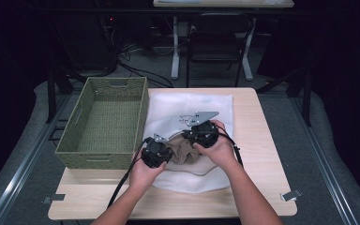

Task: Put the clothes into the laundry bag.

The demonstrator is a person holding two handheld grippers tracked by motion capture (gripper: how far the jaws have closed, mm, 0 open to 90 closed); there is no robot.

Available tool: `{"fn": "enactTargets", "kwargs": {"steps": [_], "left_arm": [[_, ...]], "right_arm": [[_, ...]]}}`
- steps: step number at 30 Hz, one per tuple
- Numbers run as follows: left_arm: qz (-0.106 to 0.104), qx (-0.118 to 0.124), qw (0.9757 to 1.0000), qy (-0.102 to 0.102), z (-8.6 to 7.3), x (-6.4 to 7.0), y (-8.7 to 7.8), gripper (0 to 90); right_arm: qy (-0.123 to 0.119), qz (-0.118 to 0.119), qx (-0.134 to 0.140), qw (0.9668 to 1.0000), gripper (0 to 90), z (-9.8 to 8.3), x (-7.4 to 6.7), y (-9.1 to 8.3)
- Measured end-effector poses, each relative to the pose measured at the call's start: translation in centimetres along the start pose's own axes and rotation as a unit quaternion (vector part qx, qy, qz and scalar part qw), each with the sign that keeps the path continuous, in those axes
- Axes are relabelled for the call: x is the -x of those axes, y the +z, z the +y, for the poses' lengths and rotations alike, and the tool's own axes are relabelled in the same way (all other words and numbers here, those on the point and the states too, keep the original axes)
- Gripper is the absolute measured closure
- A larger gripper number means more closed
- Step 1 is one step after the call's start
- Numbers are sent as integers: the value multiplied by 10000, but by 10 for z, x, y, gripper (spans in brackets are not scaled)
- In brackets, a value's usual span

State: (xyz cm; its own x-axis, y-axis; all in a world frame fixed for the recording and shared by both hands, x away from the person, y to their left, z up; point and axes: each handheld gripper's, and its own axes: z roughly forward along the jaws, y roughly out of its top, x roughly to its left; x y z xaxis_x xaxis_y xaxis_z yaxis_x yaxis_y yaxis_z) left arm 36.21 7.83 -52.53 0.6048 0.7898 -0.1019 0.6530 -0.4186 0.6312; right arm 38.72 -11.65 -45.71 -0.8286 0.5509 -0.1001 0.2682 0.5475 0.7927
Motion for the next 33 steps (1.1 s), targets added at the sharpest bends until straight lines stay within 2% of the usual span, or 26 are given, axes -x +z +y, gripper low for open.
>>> {"fn": "enactTargets", "kwargs": {"steps": [13, 15, 33], "left_arm": [[23, 2, 9999, -112, 11, -2, 7, 805], [38, 6, 10000, -77, 13, -2, 8, 805], [18, 74, 9994, -325, 24, -5, 19, 805]], "right_arm": [[-9, 23, -11, 10000, 878, 0, -1, 1], [-9, 23, -13, 10000, 879, 0, -2, 1], [-53, 25, -28, 10000, 878, 0, -4, 2]]}}
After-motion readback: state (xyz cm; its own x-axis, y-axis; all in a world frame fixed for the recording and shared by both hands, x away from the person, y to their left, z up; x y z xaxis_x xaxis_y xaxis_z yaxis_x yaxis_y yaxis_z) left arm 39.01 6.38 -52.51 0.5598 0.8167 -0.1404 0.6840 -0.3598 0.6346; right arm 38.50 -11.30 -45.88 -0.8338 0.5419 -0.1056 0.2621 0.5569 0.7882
